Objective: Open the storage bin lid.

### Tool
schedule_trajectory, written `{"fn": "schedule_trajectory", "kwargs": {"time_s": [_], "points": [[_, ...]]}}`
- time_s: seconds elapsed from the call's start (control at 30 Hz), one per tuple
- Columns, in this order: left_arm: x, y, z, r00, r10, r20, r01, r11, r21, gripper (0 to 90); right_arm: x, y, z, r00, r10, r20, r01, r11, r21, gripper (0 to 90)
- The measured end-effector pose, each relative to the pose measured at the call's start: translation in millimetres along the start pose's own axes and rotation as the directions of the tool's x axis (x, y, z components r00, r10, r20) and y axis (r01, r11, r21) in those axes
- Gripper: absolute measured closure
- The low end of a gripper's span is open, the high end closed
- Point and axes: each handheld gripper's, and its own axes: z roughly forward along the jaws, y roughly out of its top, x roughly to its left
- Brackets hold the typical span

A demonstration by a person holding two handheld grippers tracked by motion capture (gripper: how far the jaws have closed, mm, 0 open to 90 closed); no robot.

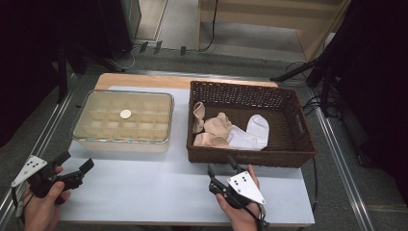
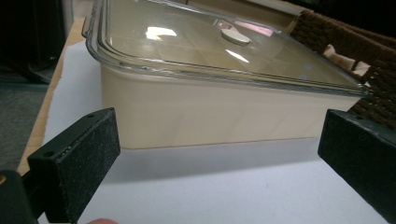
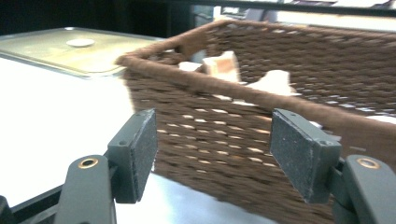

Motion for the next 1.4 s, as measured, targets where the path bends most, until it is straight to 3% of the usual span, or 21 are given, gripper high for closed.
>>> {"fn": "schedule_trajectory", "kwargs": {"time_s": [0.03,0.17,0.33,0.47,0.6,0.7,0.9,1.07,1.17,1.4], "points": [[-0.5,3.5,-0.8,0.9999,0.014,0.001,-0.014,0.9999,-0.004,0.0,8.2,2.3,4.3,1.0,0.0,-0.007,0.0,1.0,0.0,33.3],[1.3,8.1,-3.6,0.9994,0.034,0.01,-0.034,0.9993,-0.019,0.0,19.5,7.8,11.1,0.9997,0.004,-0.024,-0.004,1.0,-0.003,31.9],[5.0,16.1,-4.4,0.9992,0.037,0.015,-0.036,0.9988,-0.033,0.0,42.3,18.9,24.1,0.9963,-0.013,-0.085,0.014,1.0,0.011,28.8],[5.8,21.0,-1.5,0.9993,0.035,0.015,-0.034,0.999,-0.028,0.0,56.0,24.1,34.9,0.9945,-0.014,-0.103,0.016,1.0,0.014,27.3],[6.5,25.6,3.6,0.9987,0.05,0.007,-0.05,0.9987,-0.011,0.0,71.4,27.1,47.9,0.9943,-0.017,-0.105,0.021,0.999,0.037,23.7],[9.0,28.2,5.4,0.9992,0.039,0.003,-0.039,0.9992,-0.007,0.0,81.0,29.3,57.4,0.9931,0.012,-0.117,-0.005,0.999,0.054,23.5],[15.6,36.3,12.3,0.999,0.044,0.006,-0.044,0.999,0.008,0.1,94.4,35.9,71.5,0.9926,0.004,-0.122,0.003,0.998,0.057,27.0],[25.1,41.2,18.6,0.9991,0.042,-0.005,-0.042,0.9991,0.002,1.6,99.4,38.7,86.7,0.9919,0.076,-0.102,-0.07,0.996,0.057,34.8],[28.9,41.9,19.9,0.9993,0.036,0.0,-0.036,0.9993,-0.001,4.9,101.0,37.1,92.0,0.9894,0.107,-0.098,-0.101,0.993,0.063,35.1],[38.2,43.0,31.4,0.9987,0.052,-0.002,-0.052,0.9986,0.012,7.8,109.6,26.9,113.2,0.9818,0.186,-0.038,-0.182,0.979,0.086,36.3]]}}
